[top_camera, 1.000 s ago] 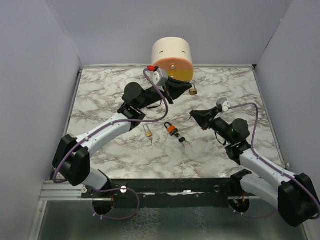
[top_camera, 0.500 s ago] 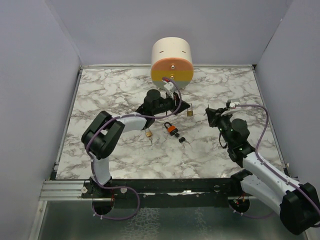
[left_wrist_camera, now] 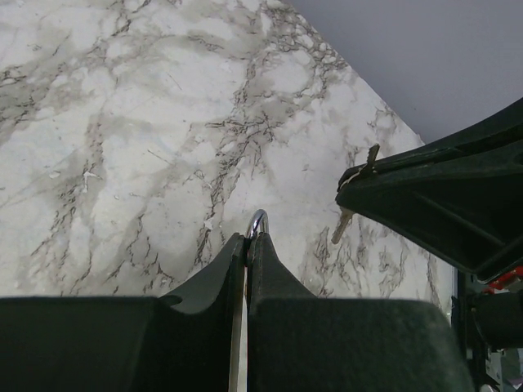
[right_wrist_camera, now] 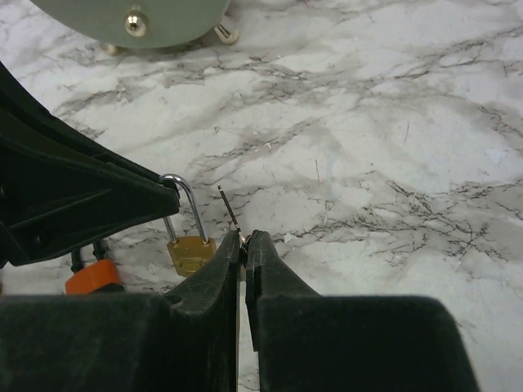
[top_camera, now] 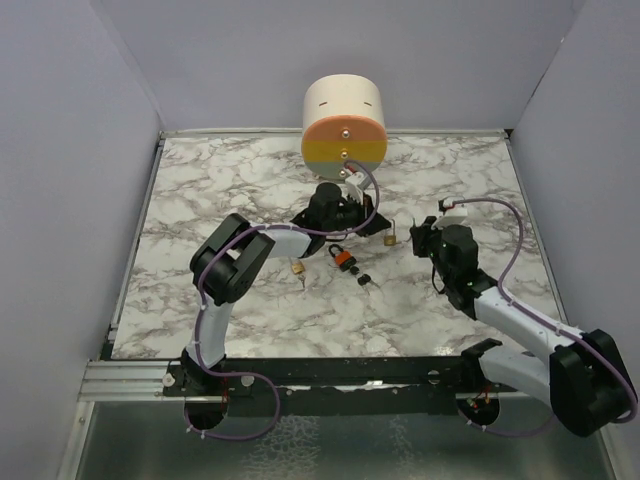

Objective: Lock with the key
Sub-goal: Place the key at the center of the board, then pick up the lock from the center of the board.

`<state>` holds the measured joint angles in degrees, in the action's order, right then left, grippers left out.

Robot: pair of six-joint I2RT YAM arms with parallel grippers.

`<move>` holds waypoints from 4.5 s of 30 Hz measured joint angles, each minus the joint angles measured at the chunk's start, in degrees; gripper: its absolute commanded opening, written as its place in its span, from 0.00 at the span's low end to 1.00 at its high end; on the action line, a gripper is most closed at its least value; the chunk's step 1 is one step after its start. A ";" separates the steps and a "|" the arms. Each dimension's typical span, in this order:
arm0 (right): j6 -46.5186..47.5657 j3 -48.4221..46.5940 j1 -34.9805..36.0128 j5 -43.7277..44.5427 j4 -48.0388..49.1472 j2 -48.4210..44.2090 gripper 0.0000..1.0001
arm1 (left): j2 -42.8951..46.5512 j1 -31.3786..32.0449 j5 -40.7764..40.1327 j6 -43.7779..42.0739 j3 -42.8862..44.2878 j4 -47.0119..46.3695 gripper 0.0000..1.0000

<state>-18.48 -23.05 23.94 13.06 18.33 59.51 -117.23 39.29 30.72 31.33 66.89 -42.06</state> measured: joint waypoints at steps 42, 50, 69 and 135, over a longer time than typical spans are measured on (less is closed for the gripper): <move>-7.23 -4.87 0.00 -5.22 -2.86 23.63 0.24 | -6.88 1.60 -9.77 -5.79 4.00 10.45 0.56; -7.23 -4.87 0.00 -4.74 -2.93 20.11 0.38 | -5.07 1.55 -10.69 -6.71 3.56 10.60 0.57; -2.03 -4.87 0.00 -5.95 -0.11 4.02 0.92 | 11.17 -2.23 -12.59 -9.90 -4.52 10.38 0.57; 6.78 -19.06 9.81 -34.73 3.82 41.22 0.54 | 30.32 -12.57 -20.17 -10.69 -23.98 9.51 0.55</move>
<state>-11.70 -42.11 33.76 -21.67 22.15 100.73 -86.91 26.72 10.55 20.64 42.92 -32.56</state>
